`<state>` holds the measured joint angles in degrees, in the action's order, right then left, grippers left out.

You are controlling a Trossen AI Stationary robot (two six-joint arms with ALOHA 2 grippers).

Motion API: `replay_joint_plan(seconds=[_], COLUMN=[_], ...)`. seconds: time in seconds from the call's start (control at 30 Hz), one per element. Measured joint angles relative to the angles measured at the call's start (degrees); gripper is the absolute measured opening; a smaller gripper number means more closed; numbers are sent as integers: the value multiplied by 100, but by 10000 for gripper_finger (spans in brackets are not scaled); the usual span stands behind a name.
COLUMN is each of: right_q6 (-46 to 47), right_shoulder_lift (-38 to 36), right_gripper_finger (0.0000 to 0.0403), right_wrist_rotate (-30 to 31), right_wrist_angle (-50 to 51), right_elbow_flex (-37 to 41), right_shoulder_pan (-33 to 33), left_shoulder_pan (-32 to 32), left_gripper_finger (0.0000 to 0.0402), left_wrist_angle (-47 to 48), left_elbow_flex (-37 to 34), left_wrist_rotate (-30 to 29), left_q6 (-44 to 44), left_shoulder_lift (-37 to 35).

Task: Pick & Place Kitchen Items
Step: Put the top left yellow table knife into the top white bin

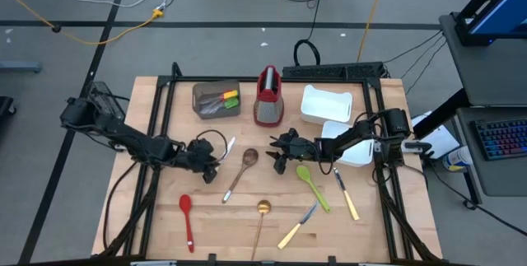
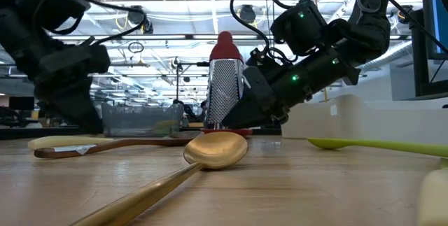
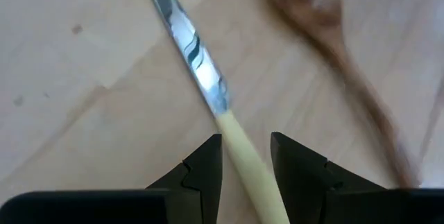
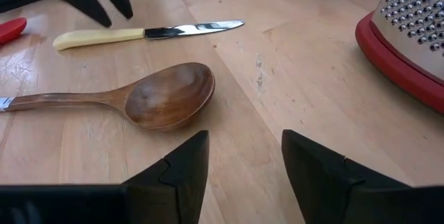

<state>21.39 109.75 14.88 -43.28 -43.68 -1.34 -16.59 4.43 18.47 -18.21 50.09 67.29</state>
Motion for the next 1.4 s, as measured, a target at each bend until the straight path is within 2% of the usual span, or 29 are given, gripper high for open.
replay_joint_plan(seconds=[0.2, 0.4, 0.53, 0.73, 0.9, 1.07, 1.27, 1.4], right_q6=[0, 0, 2, 0, -29, -498, -1071, -1436], right_shoulder_lift=[0, 0, 0, 0, 0, -18, -569, -1216], right_gripper_finger=[172, 171, 171, 171, 171, 171, 171, 171], right_wrist_rotate=[-1, -7, -12, -13, -14, -167, -1026, -1025], right_wrist_angle=[-69, -118, -132, -170, -176, -154, 308, 1020], right_elbow_flex=[2, 2, 2, 2, 2, 2, 2, 114], right_shoulder_pan=[0, -2, -2, -2, -2, -2, -18, -79], left_shoulder_pan=[-292, -319, -319, -306, -263, -255, -259, -232], left_gripper_finger=[124, 124, 116, 77, 42, 42, 43, 41], left_wrist_angle=[-259, -262, -247, -208, -171, -698, -850, -847], left_elbow_flex=[8, 32, 29, 14, 1, 38, 568, 996], left_wrist_rotate=[-74, -273, -364, -716, -956, -1015, -914, -1004], left_q6=[-133, -73, -446, -1626, -1649, -1785, -2613, -3261], left_shoulder_lift=[630, 1123, 1177, 1191, 1184, 1187, 1193, 1193])
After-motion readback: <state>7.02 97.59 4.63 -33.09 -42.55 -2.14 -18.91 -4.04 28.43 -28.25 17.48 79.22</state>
